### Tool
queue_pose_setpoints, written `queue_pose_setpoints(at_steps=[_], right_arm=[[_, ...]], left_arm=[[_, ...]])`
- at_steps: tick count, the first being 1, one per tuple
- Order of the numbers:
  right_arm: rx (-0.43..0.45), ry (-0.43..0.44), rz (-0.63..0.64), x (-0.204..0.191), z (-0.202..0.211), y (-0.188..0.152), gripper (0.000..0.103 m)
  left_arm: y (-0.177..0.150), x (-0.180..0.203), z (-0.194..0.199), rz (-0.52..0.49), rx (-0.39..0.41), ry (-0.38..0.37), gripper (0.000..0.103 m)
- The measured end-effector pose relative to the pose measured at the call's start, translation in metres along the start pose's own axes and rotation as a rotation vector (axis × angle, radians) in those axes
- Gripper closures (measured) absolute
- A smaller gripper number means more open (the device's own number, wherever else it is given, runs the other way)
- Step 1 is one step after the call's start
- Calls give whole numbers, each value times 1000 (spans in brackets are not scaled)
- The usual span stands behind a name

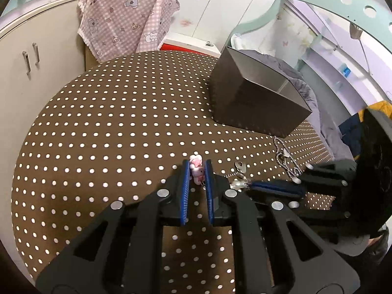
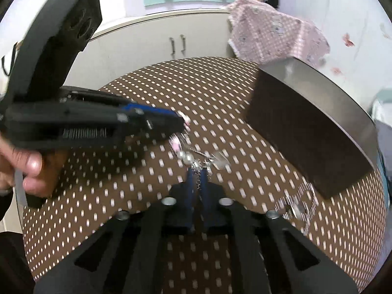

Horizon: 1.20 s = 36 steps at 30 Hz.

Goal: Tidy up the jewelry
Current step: 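Carry the bunny charm into the box with the left tool while the right tool carries the pearl pendant in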

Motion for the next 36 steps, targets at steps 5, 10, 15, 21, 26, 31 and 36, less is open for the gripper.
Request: queue_pose_setpoints(at_steps=[5,10,15,21,26,31,36], right_arm=[[-6,0,-17,-8,10,-9,101],[38,7,8,-17,10,7,56],[42,33,66,-33,-8,23,59],[1,-29,30,-16,-13,7,95],[9,-37,-52,5,9,-14,95],[79,27,-139,5,44,-18,95],[118,44,-166,7,58,-10,95]], left_arm=[[-4,5,4,-34,-1,0,91],[-6,7,6,-30,3,1,91],[-6,5,7,-6,1,-21,91],[0,-5,19,24,32,-34,93],[2,-13,24,1,37,-2,94],[-8,1,16,-97,5,33,92],[-6,14,10,-137,11,50,32]])
Point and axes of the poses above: each gripper's, at about its wrist camera, not at the fingertips, and z roughly against the way its jaws point, x to its right, y to its top, the point moved 7 cm from there along -z, roughly the way its jaws point, and after that the axes turned 1 degree about -z, right-handed, at the moved point
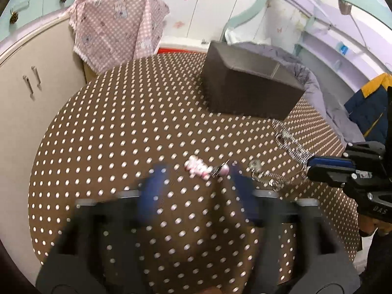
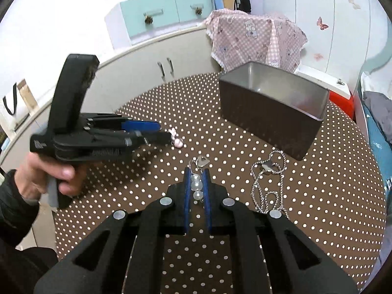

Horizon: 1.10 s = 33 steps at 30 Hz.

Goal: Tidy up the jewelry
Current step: 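Carry the bunny charm into the box with the left tool while the right tool carries the pearl pendant in, then open both tools and withdraw them from the box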

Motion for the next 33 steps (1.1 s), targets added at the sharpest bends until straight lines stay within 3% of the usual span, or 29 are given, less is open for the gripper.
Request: queue_pose_setpoints(at_steps=[3,4,6,9,13,24,29,33], right_arm=[[8,6,-13,-1,2,1,95],[12,10,-18,-2,5,-1,95],[27,15,-28,-3,10,1,95],[56,21,-35,0,17,12,95],[111,26,-27,1,42,33,95],[296,-21,24,17,113,120,95],[310,-44,19,36,119,156,95],[268,-61,-26,62,100,165,95]], left_arm=[[2,5,-9,-30,-25,22,36],[1,5,-15,-31,-49,30,42],[2,7,-16,-55,-53,41,67],[-1,17,-14,-99,-61,29,68],[5,20,2,-83,-29,-15,68],[84,58,63,-165,143,-67,68],[127,74,64,-178,186,-84,68],[154,79,43,-141,157,-120,67]])
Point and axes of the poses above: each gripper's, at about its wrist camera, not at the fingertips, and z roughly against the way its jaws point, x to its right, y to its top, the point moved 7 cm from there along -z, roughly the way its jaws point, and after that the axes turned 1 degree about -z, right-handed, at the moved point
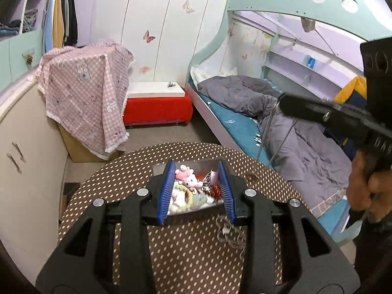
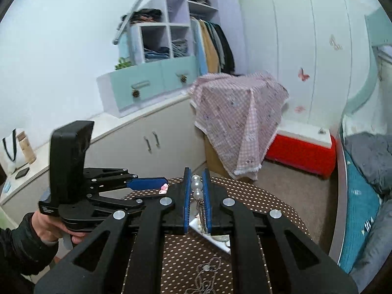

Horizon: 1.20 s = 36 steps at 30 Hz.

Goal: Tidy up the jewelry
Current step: 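Open both tools and withdraw them from the box, then lower the left tool and close it on the silver heart necklace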

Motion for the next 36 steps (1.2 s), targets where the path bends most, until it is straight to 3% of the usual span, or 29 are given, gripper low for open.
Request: queue_pose_setpoints(at_steps=[4,6,7,8,9,11,15,25,36], right_arm=[[-68,-21,-62,24,-29,-11,95],[-104,-52,-110,38,-42,-22,91],[-110,-70,-129,43,-43,-26,85],[-110,-95,-150,50,-44,-29,60],[-91,-122,-173,56,-41,-33,24],[-45,-132,-195,62,-31,-33,9],[5,-195,-240,75,-10,-33,8],[50,-251,-245,75,28,-49,8],[33,-272,-278,71,58,-97,8]], left_arm=[[6,-1,-31,10,-58,4,66],[5,-4,-45,17,-93,27,46],[5,-7,-48,25,-93,48,21],[4,-11,-48,36,-84,67,13],[4,-16,-47,52,-73,79,13],[2,-22,-45,75,-71,102,11],[-2,-31,-28,95,-31,168,11],[-18,-12,15,32,73,203,10],[-60,8,15,-5,43,176,10]])
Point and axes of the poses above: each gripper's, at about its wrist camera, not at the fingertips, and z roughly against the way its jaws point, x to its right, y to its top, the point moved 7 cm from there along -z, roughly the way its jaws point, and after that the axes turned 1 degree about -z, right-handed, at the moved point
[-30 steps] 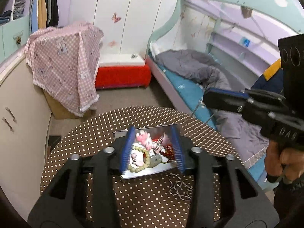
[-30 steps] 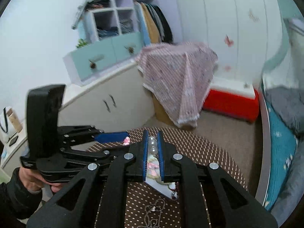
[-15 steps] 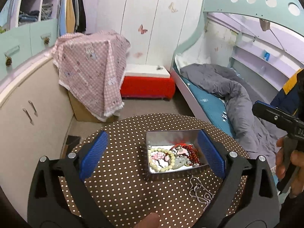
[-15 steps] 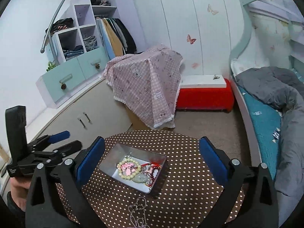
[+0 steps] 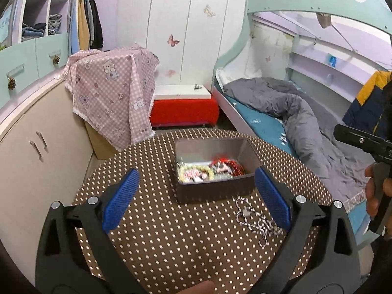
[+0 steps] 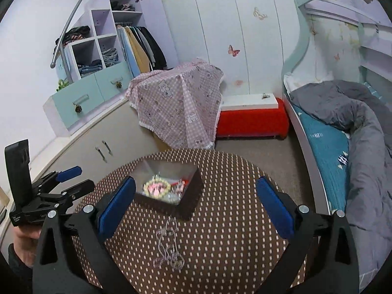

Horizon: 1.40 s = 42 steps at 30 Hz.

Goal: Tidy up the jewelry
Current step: 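Lower the left tool and close it on the silver heart necklace, then lift the heart necklace with the left tool while the right tool grasps a small butterfly charm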

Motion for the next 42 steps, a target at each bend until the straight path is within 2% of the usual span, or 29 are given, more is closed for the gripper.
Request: queue_pose_setpoints(at_steps=[7,11,16,20,22,23,25,27,28,30,34,42], right_arm=[[-35,7,-28,5,9,-35,8],[-81,7,-61,14,6,-60,8],[-124,8,-108,24,5,-86,8],[-146,7,-118,26,4,-96,8],[-154,9,-124,27,3,-100,8],[-158,8,-126,28,2,-102,8],[-164,10,-135,28,1,-105,8],[-169,14,-144,29,-1,-108,8],[-175,17,-147,29,-2,-111,8],[-184,23,-142,26,-4,-114,8],[-205,30,-119,19,-11,-118,8],[-266,46,-10,-9,-36,-132,8]], left_arm=[[-34,26,-19,-51,-62,-42,10],[-52,47,-44,-93,-126,-64,10],[-72,66,-80,-138,-210,-57,10],[-80,69,-101,-133,-257,-31,10],[-83,70,-108,-119,-290,-42,27],[-84,69,-110,-114,-307,-44,38],[-84,72,-110,-126,-300,-47,51],[-84,74,-107,-135,-298,-66,85],[-85,75,-105,-124,-302,-88,89],[-85,74,-99,-90,-301,-133,89],[-71,69,-70,-43,-227,-182,89],[-30,57,-4,-46,-78,-203,89]])
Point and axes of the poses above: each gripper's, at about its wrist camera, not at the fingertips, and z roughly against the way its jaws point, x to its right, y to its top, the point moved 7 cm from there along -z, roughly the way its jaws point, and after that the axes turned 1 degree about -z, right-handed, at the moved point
